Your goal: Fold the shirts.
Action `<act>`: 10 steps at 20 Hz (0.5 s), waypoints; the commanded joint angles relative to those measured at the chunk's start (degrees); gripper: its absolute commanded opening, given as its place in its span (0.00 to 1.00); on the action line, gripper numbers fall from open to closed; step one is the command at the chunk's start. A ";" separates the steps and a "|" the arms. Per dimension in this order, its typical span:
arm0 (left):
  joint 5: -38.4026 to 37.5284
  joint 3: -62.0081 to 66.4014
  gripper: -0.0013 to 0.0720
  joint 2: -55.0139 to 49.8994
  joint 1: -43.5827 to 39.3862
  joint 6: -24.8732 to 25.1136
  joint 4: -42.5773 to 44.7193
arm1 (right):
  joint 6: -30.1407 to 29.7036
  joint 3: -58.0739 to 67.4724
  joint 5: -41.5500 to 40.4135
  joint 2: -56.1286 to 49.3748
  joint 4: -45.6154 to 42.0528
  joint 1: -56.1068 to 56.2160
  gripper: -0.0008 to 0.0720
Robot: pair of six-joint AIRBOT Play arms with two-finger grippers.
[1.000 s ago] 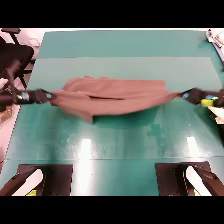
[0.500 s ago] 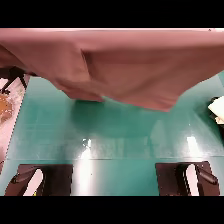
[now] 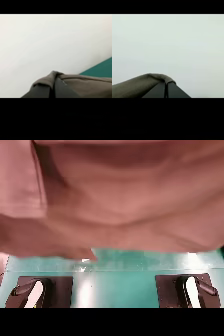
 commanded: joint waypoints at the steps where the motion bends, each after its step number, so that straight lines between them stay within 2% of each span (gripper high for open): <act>1: -6.54 -7.61 0.05 -0.22 0.00 -1.62 0.61 | -0.22 0.57 9.70 -6.99 -0.07 4.46 0.03; 3: -7.78 -17.25 0.05 -0.22 0.00 -2.23 -0.04 | -0.22 -3.34 14.16 -11.52 -0.07 7.91 0.03; 5: -4.55 -29.27 0.05 -0.24 0.00 -2.38 -1.57 | -0.35 -8.83 16.26 -16.28 -0.22 11.15 0.03; 8: 10.05 -51.49 0.05 -0.85 -0.52 -1.88 -3.52 | -4.68 -17.66 11.69 -23.74 -0.24 14.19 0.03; 9: 15.39 -57.90 0.05 -1.77 -1.33 -0.04 -6.62 | -5.35 -19.91 9.18 -26.21 -0.24 14.43 0.03; 10: 20.59 -63.71 0.05 -3.08 -2.45 4.28 -10.86 | -6.14 -21.81 6.73 -28.65 -0.22 14.40 0.03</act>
